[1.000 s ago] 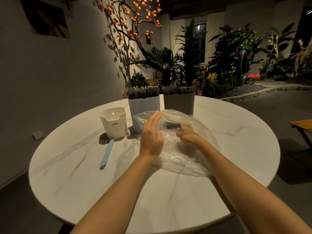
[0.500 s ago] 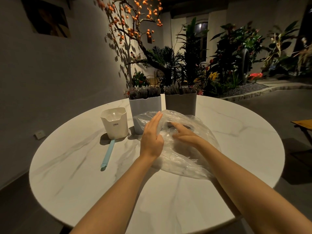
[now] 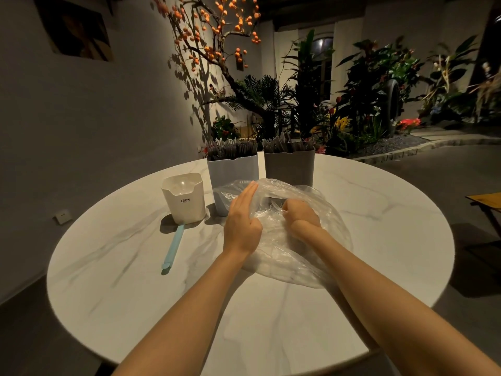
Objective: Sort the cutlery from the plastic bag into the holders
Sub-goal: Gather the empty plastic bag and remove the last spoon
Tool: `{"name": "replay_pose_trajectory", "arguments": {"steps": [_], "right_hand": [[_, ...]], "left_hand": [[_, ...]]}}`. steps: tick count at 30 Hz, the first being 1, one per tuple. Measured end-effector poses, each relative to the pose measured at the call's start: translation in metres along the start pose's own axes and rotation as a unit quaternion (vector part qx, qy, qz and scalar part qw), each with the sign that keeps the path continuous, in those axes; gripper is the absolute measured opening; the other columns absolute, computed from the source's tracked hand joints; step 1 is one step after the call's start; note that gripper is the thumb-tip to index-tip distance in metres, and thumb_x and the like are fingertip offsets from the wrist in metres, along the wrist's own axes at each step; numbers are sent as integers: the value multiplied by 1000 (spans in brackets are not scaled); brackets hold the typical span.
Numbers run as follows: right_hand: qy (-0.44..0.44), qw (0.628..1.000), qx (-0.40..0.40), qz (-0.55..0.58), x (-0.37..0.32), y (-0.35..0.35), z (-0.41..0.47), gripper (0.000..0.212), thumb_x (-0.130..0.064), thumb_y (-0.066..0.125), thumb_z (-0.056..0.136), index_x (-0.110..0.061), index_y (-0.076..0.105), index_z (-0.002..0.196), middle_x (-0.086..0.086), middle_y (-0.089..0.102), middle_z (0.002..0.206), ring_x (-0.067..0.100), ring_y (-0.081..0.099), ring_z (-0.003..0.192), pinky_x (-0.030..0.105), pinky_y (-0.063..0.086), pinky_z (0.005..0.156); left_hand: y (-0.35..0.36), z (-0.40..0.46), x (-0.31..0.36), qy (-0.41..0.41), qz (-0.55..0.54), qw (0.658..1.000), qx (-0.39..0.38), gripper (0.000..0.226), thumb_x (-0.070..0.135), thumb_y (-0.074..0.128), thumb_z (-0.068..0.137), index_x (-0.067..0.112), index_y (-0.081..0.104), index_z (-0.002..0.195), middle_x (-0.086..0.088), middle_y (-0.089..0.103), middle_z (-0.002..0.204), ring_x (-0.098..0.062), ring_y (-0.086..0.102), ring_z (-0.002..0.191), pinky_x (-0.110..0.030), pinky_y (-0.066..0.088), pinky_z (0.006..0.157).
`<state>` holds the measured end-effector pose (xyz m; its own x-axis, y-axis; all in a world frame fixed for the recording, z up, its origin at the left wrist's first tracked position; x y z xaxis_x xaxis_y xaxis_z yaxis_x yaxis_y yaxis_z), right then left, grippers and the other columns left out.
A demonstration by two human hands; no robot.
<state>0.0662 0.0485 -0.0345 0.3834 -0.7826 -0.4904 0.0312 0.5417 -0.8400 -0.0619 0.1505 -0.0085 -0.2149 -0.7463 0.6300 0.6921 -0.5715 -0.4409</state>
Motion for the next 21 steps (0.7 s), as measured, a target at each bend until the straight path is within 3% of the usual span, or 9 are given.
{"name": "replay_pose_trajectory", "arguments": {"steps": [5,9,12,14,16,18,21], "right_hand": [[-123,992,-8,-11,-12,0,-2,19,-18,60,93,-13,69,110,8,64,120,26,57,108,35,46,96],[-180,983,35,-21,-24,-4,-2,20,-16,61,93,-8,70,110,12,66,117,29,59,106,36,47,96],[-219,976,1,-17,-29,0,-1,23,-17,59,94,-9,69,113,11,65,121,31,58,111,39,45,98],[-228,970,-64,-54,-30,8,-6,40,-28,53,98,-13,55,134,8,51,140,29,46,129,40,35,109],[-207,964,-126,-112,-25,16,-11,63,-46,44,98,-16,27,151,4,27,157,25,23,144,42,16,119],[-188,957,-155,-158,-21,20,-13,75,-56,39,97,-17,11,154,2,12,161,22,9,148,45,2,120],[-152,959,-165,-176,-18,25,-8,75,-60,34,96,-20,7,154,5,8,161,28,2,148,46,2,120]], "left_hand": [[0,-2,1,-1,3,1000,-9,79,-15,44,76,20,37,147,3,38,152,-16,33,140,-12,22,103],[2,-1,0,0,2,1000,-7,77,-13,44,77,21,38,146,2,39,151,-17,34,140,-20,26,106],[3,-1,-2,-2,-3,1000,-10,77,-11,43,76,21,39,146,2,40,151,-17,34,139,-29,32,109],[4,-1,-1,-7,-4,1000,-16,75,-2,40,74,21,39,146,2,40,151,-17,34,139,-28,31,109],[3,-2,0,-10,2,1000,-19,74,4,37,74,21,39,146,3,39,151,-16,34,140,-21,27,105],[4,-2,0,-13,1,1000,-23,73,4,37,75,21,38,146,3,38,152,-16,33,140,-16,24,103],[4,-2,0,-15,-3,1000,-25,73,2,40,76,22,37,147,3,38,152,-17,33,140,-23,28,105]]}}
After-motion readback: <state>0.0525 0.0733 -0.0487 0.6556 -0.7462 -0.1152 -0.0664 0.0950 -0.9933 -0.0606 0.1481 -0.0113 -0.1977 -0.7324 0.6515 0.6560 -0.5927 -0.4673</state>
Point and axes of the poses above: each hand's wrist, its own z-axis towards the middle knuckle, its own y-axis out of the palm, x = y × z, the point moved 6 cm from there along z, towards the middle knuckle
